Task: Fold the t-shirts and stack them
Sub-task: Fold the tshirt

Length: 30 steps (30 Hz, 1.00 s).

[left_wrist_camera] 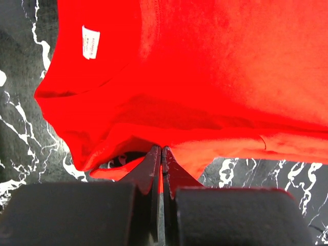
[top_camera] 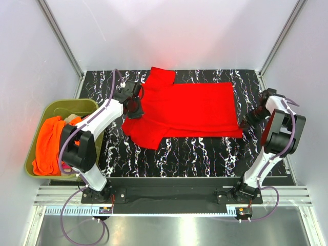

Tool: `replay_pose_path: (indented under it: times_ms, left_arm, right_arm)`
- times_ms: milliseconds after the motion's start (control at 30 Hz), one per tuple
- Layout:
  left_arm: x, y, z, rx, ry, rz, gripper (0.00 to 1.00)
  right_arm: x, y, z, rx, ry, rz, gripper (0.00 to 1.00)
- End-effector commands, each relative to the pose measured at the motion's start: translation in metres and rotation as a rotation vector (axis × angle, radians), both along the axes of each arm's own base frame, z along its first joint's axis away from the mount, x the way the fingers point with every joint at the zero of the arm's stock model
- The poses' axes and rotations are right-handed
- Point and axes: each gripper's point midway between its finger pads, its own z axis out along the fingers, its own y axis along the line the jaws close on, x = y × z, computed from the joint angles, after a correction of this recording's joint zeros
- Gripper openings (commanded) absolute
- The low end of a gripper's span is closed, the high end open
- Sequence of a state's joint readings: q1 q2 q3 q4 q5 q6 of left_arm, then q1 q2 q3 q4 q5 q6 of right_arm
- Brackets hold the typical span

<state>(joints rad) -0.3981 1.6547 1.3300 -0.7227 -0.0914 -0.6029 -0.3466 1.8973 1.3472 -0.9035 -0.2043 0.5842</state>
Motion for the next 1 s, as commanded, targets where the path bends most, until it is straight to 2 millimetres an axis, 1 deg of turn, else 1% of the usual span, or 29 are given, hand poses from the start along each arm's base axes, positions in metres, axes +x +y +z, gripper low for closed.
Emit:
replay_pose_path:
  times_ms: [0, 33, 100, 267, 400, 567, 733, 967]
  left_arm:
    - [0.02, 0.0, 0.015, -0.023, -0.055, 0.003, 0.0]
    - [0.022, 0.004, 0.015, -0.023, -0.055, 0.014, 0.0]
    - [0.024, 0.009, 0.013, -0.022, -0.051, 0.028, 0.0]
    - [0.025, 0.014, 0.003, -0.025, -0.022, 0.043, 0.0]
    - [0.028, 0.021, 0.0, -0.02, -0.014, 0.057, 0.0]
    - [0.033, 0.029, -0.002, -0.021, -0.009, 0.08, 0.0]
    - [0.038, 0.028, -0.008, -0.033, 0.009, 0.074, 0.0]
    - [0.044, 0.027, -0.011, -0.039, 0.016, 0.069, 0.0]
  right_arm:
    - [0.015, -0.001, 0.008, -0.005, -0.033, 0.032, 0.0]
    - [0.016, 0.0, 0.005, -0.001, -0.025, 0.037, 0.0]
    - [0.022, 0.0, 0.006, 0.001, -0.034, 0.038, 0.0]
    - [0.03, 0.003, 0.001, 0.012, -0.029, 0.056, 0.0]
    - [0.036, 0.006, -0.003, 0.021, -0.023, 0.062, 0.0]
    - [0.044, 0.008, 0.0, 0.013, -0.039, 0.07, 0.0]
    - [0.047, 0.005, -0.001, -0.006, -0.037, 0.066, 0.0]
    - [0.061, 0.005, 0.007, -0.008, -0.071, 0.062, 0.0]
